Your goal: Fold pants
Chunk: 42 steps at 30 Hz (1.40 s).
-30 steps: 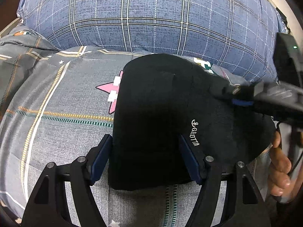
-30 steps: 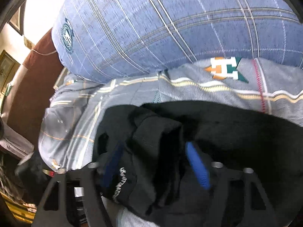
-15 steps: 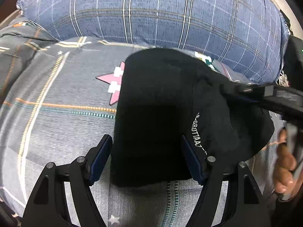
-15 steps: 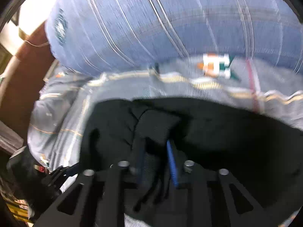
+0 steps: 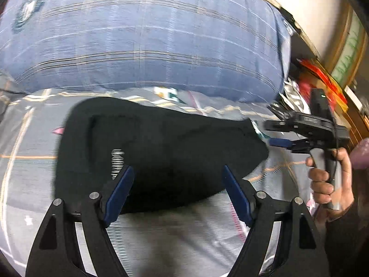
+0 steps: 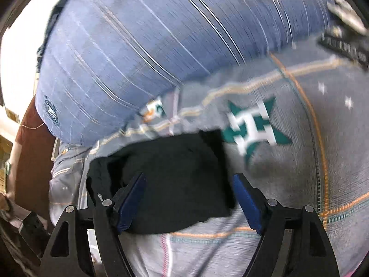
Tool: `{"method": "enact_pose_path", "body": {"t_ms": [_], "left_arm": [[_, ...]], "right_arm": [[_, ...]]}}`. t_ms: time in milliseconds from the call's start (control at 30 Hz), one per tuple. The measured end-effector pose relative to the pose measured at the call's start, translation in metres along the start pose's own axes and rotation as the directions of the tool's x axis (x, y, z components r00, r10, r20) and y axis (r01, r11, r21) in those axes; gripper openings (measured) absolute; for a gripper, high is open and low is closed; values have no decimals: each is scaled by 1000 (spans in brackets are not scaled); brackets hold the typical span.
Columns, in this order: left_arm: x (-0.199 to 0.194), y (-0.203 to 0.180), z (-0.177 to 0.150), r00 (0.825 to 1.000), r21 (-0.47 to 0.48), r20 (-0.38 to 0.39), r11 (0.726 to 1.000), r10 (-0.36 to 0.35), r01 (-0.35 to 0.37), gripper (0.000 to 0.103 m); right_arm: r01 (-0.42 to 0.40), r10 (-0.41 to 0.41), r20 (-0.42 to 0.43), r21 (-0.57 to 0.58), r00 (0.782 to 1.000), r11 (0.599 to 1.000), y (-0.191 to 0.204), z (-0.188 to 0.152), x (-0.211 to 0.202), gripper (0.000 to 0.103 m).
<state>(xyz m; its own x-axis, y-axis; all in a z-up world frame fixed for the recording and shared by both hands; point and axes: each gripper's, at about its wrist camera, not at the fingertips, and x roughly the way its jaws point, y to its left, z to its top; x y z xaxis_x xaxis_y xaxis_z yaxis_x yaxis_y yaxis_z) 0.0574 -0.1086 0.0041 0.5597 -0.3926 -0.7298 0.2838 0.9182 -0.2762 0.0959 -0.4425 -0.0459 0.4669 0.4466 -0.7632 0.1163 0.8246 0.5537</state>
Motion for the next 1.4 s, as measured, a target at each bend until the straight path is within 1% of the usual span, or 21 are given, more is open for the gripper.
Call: {"method": "enact_pose_path", "body": {"t_ms": [100,133,167,267,300,333,433,500,533,567,633,667,700,767,800,900,1000,1067,1133,1267,1400], "left_arm": [[9,-20,4,1000,28,-18,999,-24,25,79],[11,-26,3,999,36,-20,999,-29,29,79],[14,-31,2,999,50,-22,998,-36,37,79],[25,-36,-6,997,59,-38,996,-63,65,79],[27,-38,-7,997,57,-43,996,-71,73,79],[32,-37,-9,996,57,-49,995,-78,81,79],[41,-35,-12,995,43,-74,997,-63,66,79],[45,-33,-12,994,22,-82,997,-73,76,79],[46,-32,-11,994,11,-84,997,-74,75,79],[47,-31,-11,993,6,-84,997,-78,79,79],[47,-31,-10,994,7,-83,997,-70,71,79],[47,-31,-10,995,12,-81,998,-59,60,79],[46,-32,-11,995,16,-79,998,-53,54,79],[47,-32,-12,996,16,-82,999,-47,49,79],[48,-32,-12,995,16,-84,999,-49,50,79],[47,-33,-11,995,16,-84,999,-46,48,79],[44,-32,-9,996,7,-76,998,-55,56,79],[39,-31,-7,996,2,-58,998,-63,63,79],[31,-28,-4,998,-6,-30,998,-55,55,79],[20,-11,5,999,-58,15,998,-37,38,79],[19,9,8,1000,-114,22,993,3,-1,79]], "right_arm": [[-13,12,-39,-6,999,1000,-10,1,9,64],[-9,8,-49,-14,999,1000,-11,3,12,54],[-10,9,-59,-20,998,1000,-10,3,15,50],[-19,15,-110,-34,994,999,-12,5,30,46],[2,-7,-129,-43,992,999,-14,4,36,45],[32,-38,-140,-47,989,998,-15,4,39,45],[10,-12,-143,-15,990,1000,-18,5,42,48],[14,-17,-151,-20,988,1000,-12,3,46,48],[38,-44,-146,-45,988,998,-7,1,47,48],[80,-92,-137,-86,986,993,0,-1,51,46],[157,-174,-111,-146,978,977,10,-5,53,32],[175,-194,-105,-172,975,969,15,-7,54,29],[178,-199,-105,-183,974,967,17,-9,54,20],[197,-219,-88,-211,972,957,26,-13,51,18],[195,-217,-77,-226,973,954,30,-14,47,17],[155,-174,-55,-250,983,956,39,-16,36,16],[119,-136,-68,-218,988,969,33,-12,34,15],[65,-80,-83,-171,993,983,25,-8,32,15],[35,-47,-78,-157,996,987,25,-6,29,15],[-13,5,-45,-188,999,982,39,-10,18,15],[-49,44,-26,-235,999,971,58,-14,13,15]]}}
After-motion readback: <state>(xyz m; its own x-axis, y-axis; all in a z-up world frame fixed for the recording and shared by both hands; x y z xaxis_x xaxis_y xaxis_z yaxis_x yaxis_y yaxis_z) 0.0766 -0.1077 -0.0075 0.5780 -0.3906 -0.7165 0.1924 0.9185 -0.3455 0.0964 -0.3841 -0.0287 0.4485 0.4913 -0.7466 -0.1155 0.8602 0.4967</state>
